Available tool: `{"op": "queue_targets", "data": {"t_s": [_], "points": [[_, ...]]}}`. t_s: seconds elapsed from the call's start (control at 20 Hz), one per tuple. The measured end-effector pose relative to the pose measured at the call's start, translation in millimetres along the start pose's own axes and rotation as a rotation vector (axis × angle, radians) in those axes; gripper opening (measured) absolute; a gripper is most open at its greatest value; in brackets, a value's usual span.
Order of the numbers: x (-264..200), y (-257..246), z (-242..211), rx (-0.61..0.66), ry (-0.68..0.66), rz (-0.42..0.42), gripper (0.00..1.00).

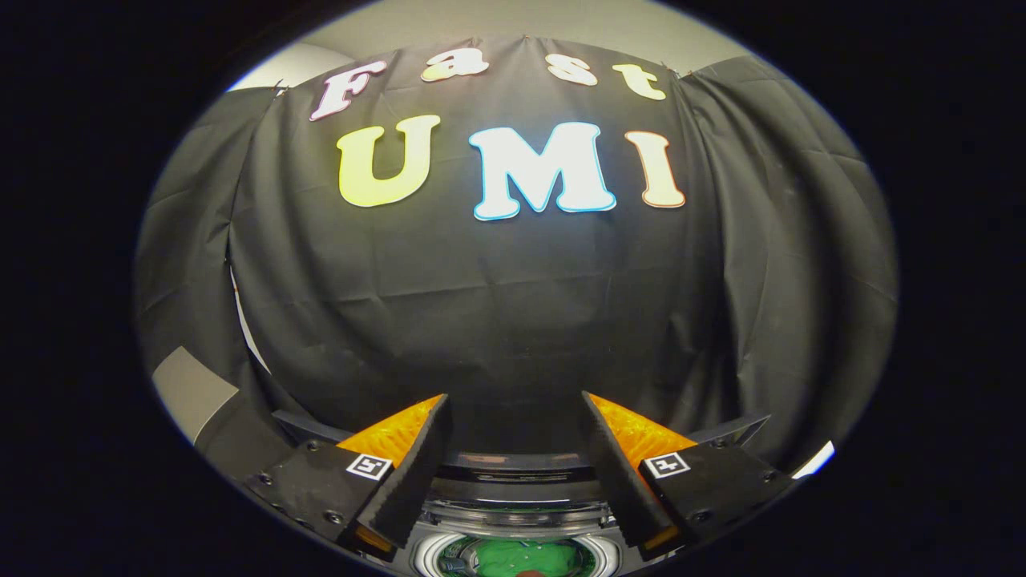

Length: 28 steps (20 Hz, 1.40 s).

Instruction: Put the clothes into the washing machine and then close the washing machine lid.

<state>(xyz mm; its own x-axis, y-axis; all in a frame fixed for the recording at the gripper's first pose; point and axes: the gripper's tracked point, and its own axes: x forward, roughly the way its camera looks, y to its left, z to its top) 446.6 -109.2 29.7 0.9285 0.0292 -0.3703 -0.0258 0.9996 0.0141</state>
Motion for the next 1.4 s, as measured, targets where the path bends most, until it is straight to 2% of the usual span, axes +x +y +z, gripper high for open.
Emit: {"op": "queue_targets", "data": {"t_s": [0.35,1.4], "points": [[-30,1,-6,-0.004,-0.085,-0.003,0.98],[-107,3,-54,-0.017,-0.234,0.005,0.98]]}}
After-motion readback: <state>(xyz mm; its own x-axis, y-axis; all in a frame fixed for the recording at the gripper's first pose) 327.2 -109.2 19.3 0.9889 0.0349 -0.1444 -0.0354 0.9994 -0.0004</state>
